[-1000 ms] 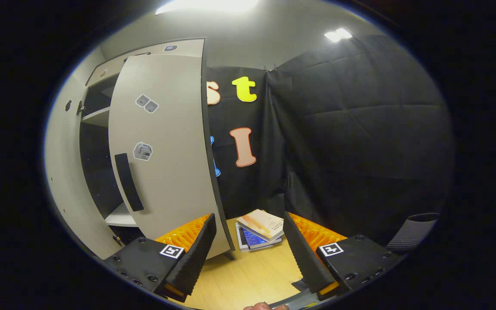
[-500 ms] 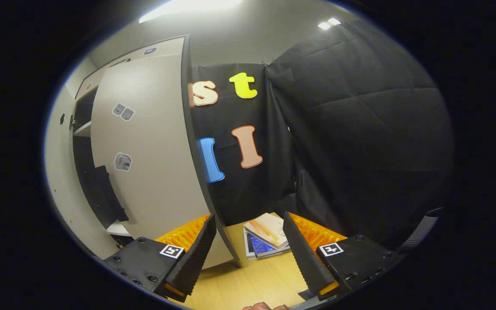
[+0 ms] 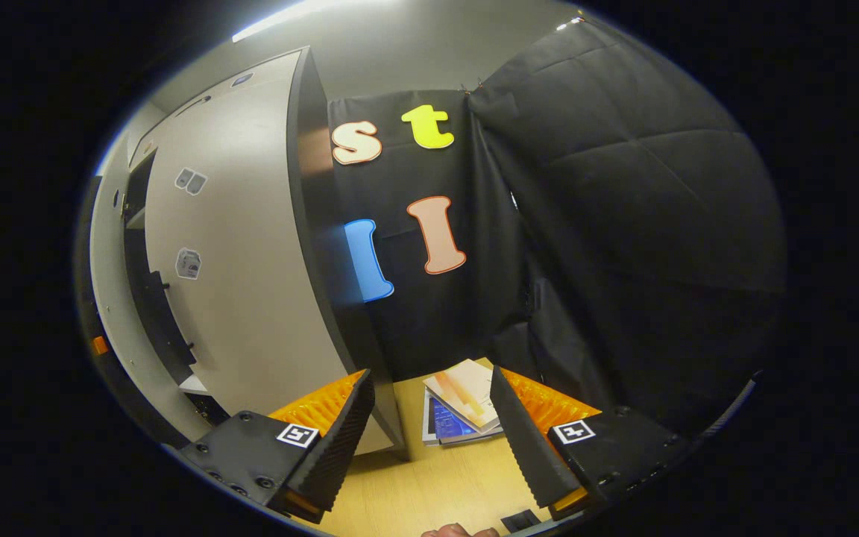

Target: Grab one shoe with the right hand and put it into the shoe cabinet, grab the other shoe with the left hand and put it into the shoe cabinet; then close the right door with the right hand and the left door with the left hand.

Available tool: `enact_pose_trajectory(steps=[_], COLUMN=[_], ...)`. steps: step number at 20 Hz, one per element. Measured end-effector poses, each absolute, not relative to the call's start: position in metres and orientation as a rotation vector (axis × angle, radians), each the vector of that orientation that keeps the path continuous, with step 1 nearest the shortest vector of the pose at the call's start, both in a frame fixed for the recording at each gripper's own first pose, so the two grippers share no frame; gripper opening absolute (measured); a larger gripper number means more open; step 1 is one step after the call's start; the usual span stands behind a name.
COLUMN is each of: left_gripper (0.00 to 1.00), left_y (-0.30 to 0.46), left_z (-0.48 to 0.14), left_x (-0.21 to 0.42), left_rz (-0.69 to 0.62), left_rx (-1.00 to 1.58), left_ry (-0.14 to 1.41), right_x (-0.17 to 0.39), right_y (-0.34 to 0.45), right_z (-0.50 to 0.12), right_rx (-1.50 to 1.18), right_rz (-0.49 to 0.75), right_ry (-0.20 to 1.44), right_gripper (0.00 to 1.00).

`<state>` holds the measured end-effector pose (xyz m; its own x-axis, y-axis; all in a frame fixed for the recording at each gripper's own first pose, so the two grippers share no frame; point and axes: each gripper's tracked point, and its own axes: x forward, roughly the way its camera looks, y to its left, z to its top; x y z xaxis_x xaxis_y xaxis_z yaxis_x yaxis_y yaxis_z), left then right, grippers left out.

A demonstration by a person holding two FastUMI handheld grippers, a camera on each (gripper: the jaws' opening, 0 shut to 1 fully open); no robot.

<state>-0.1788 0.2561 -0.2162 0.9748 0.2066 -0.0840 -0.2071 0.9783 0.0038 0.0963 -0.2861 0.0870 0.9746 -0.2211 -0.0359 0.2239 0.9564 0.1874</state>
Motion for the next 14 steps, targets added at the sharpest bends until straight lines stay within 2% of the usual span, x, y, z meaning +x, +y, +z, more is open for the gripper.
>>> enact_pose_trajectory(steps=[5,9,14], left_gripper=[0.94,0.94,0.94], left_y=[0.262,0.245,0.254], left_z=[-0.218,-0.220,-0.205], left_x=[-0.183,-0.191,-0.199], left_rz=[0.323,0.295,0.263], left_rx=[0.027,-0.016,0.085], left_ry=[0.067,0.084,0.031], right_x=[0.110,0.122,0.116], right_y=[-0.319,-0.314,-0.282], right_z=[0.063,0.049,0.058], right_rx=[0.170,0.165,0.146], right_rz=[-0.200,-0.151,-0.085], right_ry=[0.071,0.106,0.089], right_gripper=[0.98,0.98,0.98])
